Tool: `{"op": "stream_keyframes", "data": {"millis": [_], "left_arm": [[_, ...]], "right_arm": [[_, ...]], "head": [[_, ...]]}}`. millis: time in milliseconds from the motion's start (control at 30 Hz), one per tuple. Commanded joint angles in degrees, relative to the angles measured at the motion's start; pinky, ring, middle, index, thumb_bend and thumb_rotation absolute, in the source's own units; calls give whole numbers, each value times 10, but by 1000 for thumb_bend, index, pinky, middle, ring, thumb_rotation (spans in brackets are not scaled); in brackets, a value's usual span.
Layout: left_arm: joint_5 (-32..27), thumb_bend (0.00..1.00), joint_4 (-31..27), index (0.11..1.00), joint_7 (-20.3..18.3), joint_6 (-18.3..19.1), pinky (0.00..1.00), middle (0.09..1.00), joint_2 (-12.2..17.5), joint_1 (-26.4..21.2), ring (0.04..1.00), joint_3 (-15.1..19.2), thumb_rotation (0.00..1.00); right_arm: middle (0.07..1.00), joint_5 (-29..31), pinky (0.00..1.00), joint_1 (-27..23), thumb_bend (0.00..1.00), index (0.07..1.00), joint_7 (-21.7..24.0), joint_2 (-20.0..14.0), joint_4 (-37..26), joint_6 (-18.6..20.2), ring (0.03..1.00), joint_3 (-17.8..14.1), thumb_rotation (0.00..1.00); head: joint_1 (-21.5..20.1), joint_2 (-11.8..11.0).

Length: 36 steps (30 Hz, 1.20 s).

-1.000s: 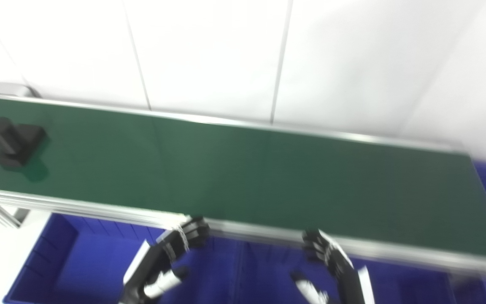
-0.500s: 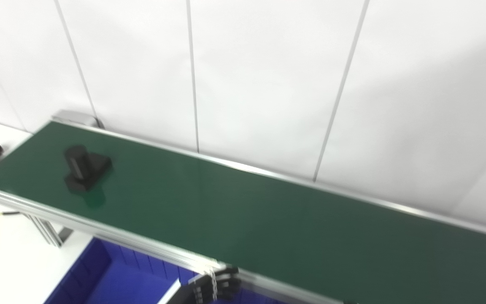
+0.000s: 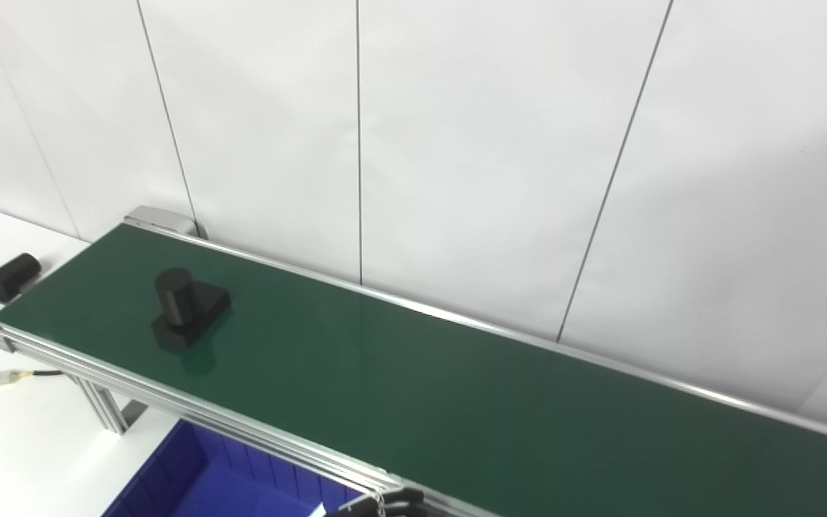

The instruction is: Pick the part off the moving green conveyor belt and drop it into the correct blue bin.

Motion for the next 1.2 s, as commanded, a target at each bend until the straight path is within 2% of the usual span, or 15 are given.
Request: {"op": "stream_keyframes", "data": {"millis": [0,333,800,1167], "left_arm": [[4,943,-8,809,-4,-26,712,780,0,-10,750,-3,553],[4,927,7,808,-8,-40,711,779,-4,-17,749,-10,538],[11,946,25,808,-4,-42,702,771,-11,-29,740,-11,543],[18,935,26,804,-2,-45,696,767,-17,-29,732,-13,525]], "right_arm": [[783,2,641,-3,279,812,-8,-1,-11,-34,728,2,322],[779,-1,618,-9,262,811,-21,-8,-4,-34,719,6,313],[778,3,616,-12,253,811,-24,-14,-13,-34,716,7,375],[774,-10,598,0,236,804,-21,-22,-61,-34,707,7,389]], "head": [[-1,-1],[0,-4],[-4,1],[2,5]]}}
